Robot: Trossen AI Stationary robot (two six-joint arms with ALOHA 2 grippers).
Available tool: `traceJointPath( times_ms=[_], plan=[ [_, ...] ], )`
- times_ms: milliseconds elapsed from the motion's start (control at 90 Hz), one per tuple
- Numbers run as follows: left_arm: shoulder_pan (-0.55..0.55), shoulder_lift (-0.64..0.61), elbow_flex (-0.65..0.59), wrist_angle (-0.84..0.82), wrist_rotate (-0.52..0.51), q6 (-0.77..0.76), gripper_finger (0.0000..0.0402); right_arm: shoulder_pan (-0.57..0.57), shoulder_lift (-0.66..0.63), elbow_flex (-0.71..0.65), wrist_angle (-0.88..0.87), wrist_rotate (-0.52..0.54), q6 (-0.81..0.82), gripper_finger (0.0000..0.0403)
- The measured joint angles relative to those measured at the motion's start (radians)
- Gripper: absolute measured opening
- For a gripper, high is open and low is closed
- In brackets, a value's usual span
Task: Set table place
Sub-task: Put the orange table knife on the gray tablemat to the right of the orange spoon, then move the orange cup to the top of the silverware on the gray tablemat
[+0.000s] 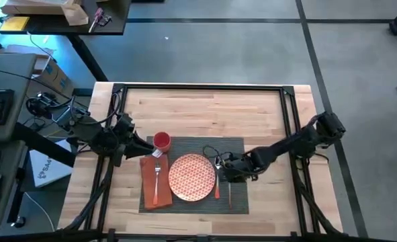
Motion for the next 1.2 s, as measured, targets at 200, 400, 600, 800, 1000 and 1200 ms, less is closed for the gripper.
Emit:
traceJointPath(
  times_ms=[200, 400, 600, 800, 1000, 1200],
  plan=[
    [-0.001, 0.000, 0.000, -0.001, 0.016, 0.000, 0.0099, -0.046, 0.012, 0.000, -0.003, -0.004, -0.011, 0.0000],
    [-0.001, 0.000, 0.000, 0.000, 0.020, 0.009, 0.0099, -0.058, 0.045, 0.000, 0.006, -0.030, -0.004, 0.0002],
    [-0.001, 0.000, 0.000, -0.002, 0.019, 0.010, 0.0099, -0.057, 0.054, 0.000, 0.016, -0.014, -0.018, 0.0049],
    [0.000, 0.000, 0.000, -0.001, 0.019, 0.008, 0.0099, -0.057, 0.042, 0.000, -0.002, -0.004, -0.032, 0.0137],
    [0.000, 0.000, 0.000, -0.001, 0.014, 0.009, 0.0099, -0.047, -0.090, 0.000, -0.091, 0.003, -0.164, 0.0189],
    [0.015, 0.005, 0.000, -0.002, -0.044, 0.063, 0.0099, -0.085, -0.213, 0.000, 0.085, 0.041, -0.439, 0.0196]
  ],
)
